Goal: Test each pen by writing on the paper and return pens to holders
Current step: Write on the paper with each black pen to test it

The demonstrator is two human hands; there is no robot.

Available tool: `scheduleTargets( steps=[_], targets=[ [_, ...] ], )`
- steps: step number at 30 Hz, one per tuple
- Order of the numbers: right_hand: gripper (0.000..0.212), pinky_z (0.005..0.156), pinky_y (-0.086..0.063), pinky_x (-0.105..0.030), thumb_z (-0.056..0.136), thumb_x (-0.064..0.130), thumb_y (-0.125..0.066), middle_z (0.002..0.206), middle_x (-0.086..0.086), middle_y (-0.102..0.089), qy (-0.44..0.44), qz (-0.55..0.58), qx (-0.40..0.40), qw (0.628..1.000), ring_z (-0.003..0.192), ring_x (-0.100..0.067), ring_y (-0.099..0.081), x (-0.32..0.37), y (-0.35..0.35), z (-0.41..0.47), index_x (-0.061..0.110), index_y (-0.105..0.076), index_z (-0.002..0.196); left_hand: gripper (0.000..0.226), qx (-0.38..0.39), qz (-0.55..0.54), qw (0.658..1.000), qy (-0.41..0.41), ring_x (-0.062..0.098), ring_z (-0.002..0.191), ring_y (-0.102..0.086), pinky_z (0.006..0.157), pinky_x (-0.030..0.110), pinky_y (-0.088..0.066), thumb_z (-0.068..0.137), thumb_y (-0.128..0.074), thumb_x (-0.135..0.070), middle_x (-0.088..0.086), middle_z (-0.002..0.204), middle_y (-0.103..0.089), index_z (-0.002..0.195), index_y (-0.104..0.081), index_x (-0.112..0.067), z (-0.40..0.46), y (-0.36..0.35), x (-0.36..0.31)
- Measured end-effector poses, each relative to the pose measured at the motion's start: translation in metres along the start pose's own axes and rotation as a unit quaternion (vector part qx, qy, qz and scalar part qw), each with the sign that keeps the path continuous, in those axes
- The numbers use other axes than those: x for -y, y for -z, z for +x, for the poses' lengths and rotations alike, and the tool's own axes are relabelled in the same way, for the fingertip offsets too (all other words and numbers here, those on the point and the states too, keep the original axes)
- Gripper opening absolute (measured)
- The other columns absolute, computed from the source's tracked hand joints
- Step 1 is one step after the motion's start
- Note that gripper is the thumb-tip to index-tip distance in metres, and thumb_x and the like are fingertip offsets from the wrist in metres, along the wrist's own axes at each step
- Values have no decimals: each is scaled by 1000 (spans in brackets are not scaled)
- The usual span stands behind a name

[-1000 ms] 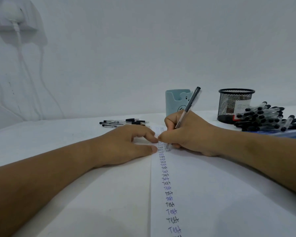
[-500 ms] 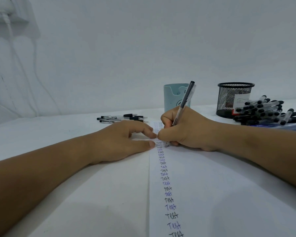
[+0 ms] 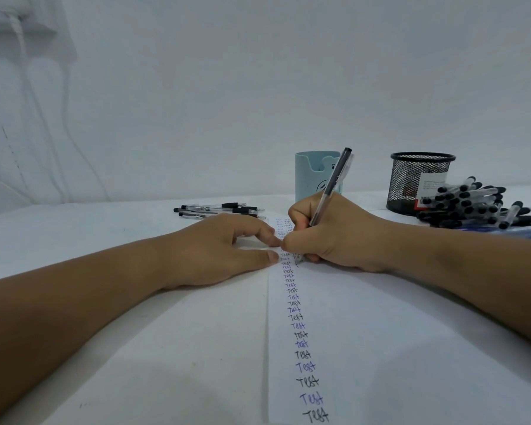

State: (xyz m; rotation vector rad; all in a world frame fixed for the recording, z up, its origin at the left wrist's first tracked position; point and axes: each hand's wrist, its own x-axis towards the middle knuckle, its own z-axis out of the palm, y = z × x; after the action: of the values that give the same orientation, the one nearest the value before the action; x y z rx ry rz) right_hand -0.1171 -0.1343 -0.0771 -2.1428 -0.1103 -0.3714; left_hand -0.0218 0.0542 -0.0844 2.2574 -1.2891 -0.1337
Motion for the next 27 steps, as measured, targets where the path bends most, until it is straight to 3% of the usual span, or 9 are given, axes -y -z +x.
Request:
scheduleTargets(
  steps=[4, 11, 19, 27],
  targets=[
    [37, 47, -28, -21, 67, 14, -68, 48, -3, -38, 14, -15, -5, 1000, 46, -17, -35, 0, -2, 1, 18, -35, 50, 20, -2, -1, 1000, -2, -14, 125, -47, 115, 25, -32, 90, -66, -49, -34, 131, -57, 108, -68, -43, -1, 0, 0],
    [47, 42, -28, -15, 79, -7, -65, 41, 4, -33, 6, 26, -5, 1000, 41, -12, -35, -5, 3, 2, 16, -35, 51, 21, -1, 7, 1000, -8, -21, 120, -45, 103, 9, -29, 91, -65, -48, -36, 129, -57, 111, -68, -42, 0, 1, -1],
    [42, 44, -27, -18, 75, -4, -64, 47, -6, -36, 10, -9, -4, 1000, 43, -15, -34, -1, 0, 1, 15, -36, 51, 15, -4, 9, 1000, -15, -14, 124, -47, 109, 16, -32, 92, -66, -46, -31, 130, -59, 106, -68, -40, -2, 0, -2],
    [44, 45, -25, -19, 75, -5, -63, 46, -2, -33, 9, -10, 8, 1000, 44, -15, -30, -1, 1, -1, 17, -34, 51, 16, 1, 22, 1000, -22, -16, 122, -47, 107, 13, -30, 93, -65, -45, -31, 130, -59, 108, -68, -38, -2, 0, -4]
  ],
)
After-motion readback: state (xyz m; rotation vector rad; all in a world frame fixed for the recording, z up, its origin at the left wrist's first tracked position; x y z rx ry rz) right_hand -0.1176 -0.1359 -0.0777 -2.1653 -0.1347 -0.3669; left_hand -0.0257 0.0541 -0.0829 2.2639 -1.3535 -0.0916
